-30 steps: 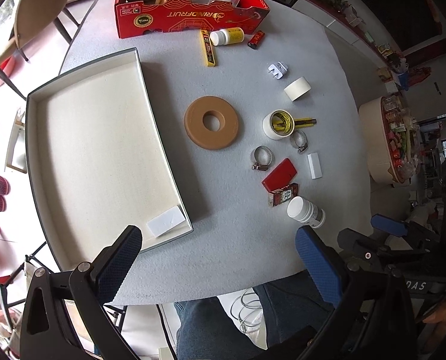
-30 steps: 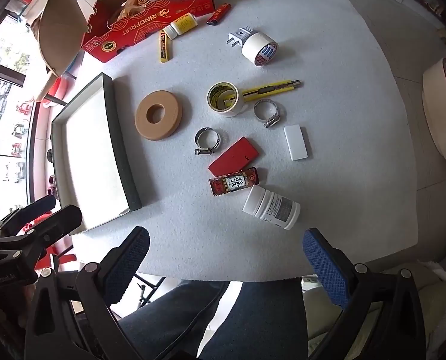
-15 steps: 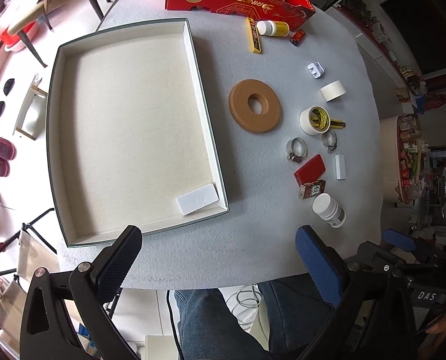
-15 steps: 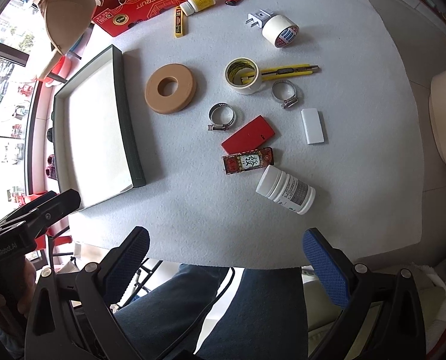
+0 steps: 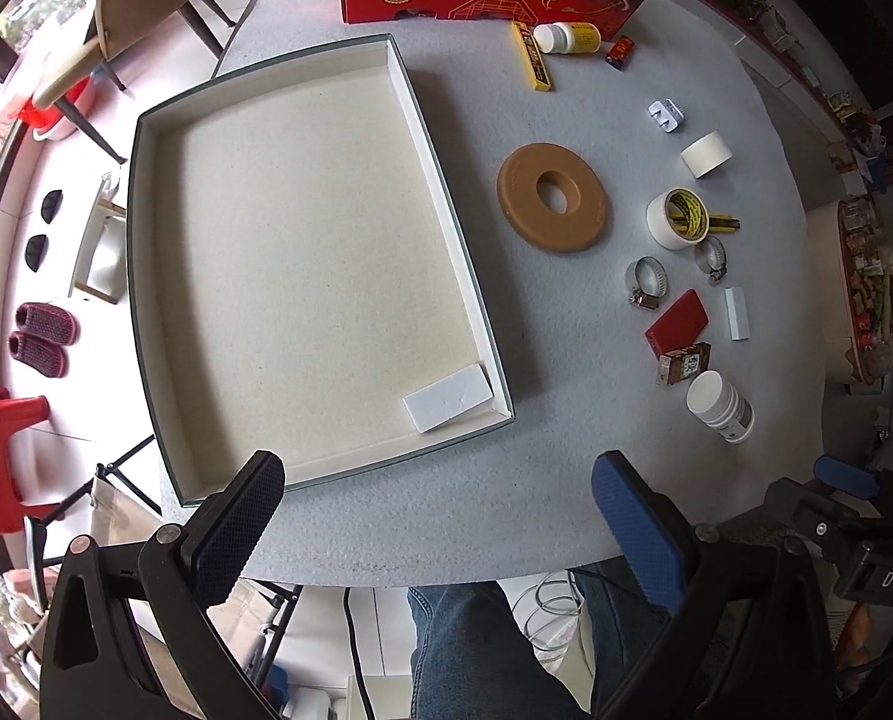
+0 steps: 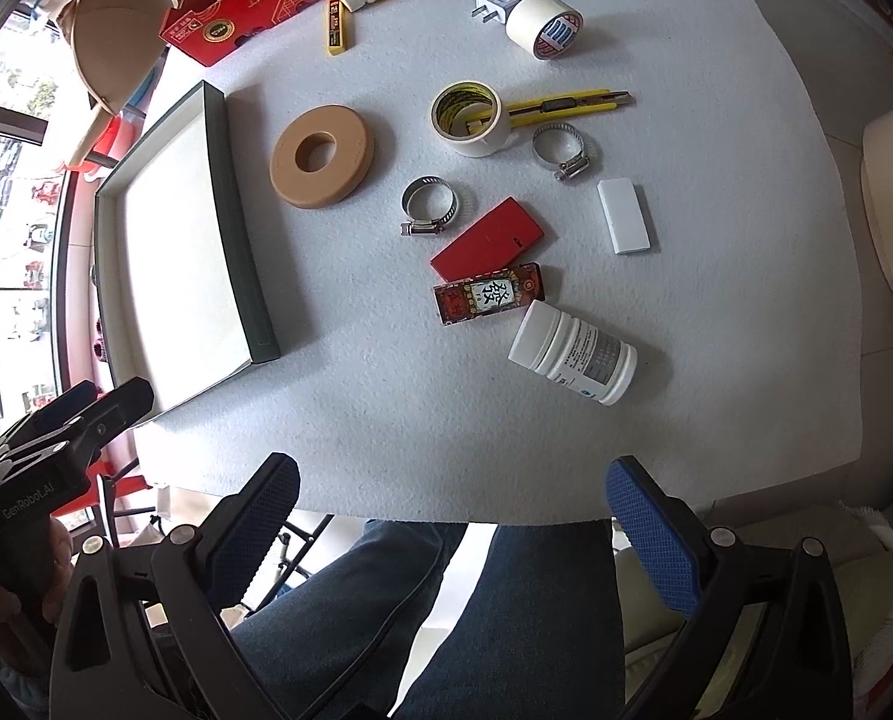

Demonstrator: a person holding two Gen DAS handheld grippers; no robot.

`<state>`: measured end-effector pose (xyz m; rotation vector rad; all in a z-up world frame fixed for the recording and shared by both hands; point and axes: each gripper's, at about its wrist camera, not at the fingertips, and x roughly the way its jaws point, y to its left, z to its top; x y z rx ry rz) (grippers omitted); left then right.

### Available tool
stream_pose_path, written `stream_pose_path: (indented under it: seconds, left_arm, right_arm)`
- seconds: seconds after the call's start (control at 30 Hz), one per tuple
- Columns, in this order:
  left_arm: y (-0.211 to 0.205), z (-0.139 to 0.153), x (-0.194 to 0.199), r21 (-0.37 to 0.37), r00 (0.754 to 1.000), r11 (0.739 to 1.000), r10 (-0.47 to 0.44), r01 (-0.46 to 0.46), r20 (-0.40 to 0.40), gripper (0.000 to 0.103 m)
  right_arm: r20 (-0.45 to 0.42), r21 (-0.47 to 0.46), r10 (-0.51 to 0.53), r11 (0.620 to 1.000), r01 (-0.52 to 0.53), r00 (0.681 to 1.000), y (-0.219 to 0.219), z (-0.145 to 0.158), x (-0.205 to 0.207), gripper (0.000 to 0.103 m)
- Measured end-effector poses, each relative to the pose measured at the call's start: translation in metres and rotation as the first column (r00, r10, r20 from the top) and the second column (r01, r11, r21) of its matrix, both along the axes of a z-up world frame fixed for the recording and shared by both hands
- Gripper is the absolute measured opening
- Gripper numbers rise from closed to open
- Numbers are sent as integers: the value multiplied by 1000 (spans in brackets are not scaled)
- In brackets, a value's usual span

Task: Organize rigid objects
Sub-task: 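Move left tool toward the tan cork ring while right tool approaches the white pill bottle, then close left tool on the tan cork ring while right tool grasps the white pill bottle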

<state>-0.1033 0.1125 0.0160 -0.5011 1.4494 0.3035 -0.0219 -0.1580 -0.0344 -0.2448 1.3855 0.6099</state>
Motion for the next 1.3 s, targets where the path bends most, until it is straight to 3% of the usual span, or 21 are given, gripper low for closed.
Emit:
stream_pose_path:
  seconds: [0.17, 0.3, 0.47, 0.6, 0.8, 0.93, 1.03, 1.17, 1.3]
  left_arm:
    - [-21, -3, 18, 28, 996, 996, -85, 85, -7, 103]
    - [-53, -9, 50, 26, 979, 979, -202, 201, 27, 103]
    - [-91, -29, 96, -49, 948, 949, -306, 311, 87, 103]
    - [-106, -66, 108, -55, 938, 936, -347, 347, 7, 103]
    - [-82, -100, 90, -41, 951, 957, -290, 288, -109, 103]
    - [-68, -103, 85, 5, 956, 966, -255, 258, -145, 103]
    - [-60, -88, 97, 32, 975, 978, -202, 205, -94, 103]
    - [-56, -67, 129, 137, 988, 978, -155, 157, -22, 103]
    - [-49, -78, 165, 190, 991, 972, -131, 135, -38, 103]
  right_arm:
    - [-10, -2, -31, 1000, 31, 999, -14, -10, 6, 103]
    - [-53, -13, -91, 996, 91, 994, -37, -26, 16, 103]
    - [-101, -38, -163, 986, 160, 981, -63, -42, 33, 103]
    - [-94, -61, -188, 981, 183, 978, -74, -50, 47, 103]
    - [-130, -33, -185, 983, 183, 974, -74, -70, 61, 103]
    - [-179, -20, -214, 977, 214, 960, -65, -85, 68, 103]
    - [-206, -12, -267, 963, 270, 941, -59, -96, 75, 103]
    - [-233, 11, -320, 944, 331, 918, -51, -106, 86, 103]
    - [-225, -3, -325, 943, 333, 919, -37, -115, 86, 103]
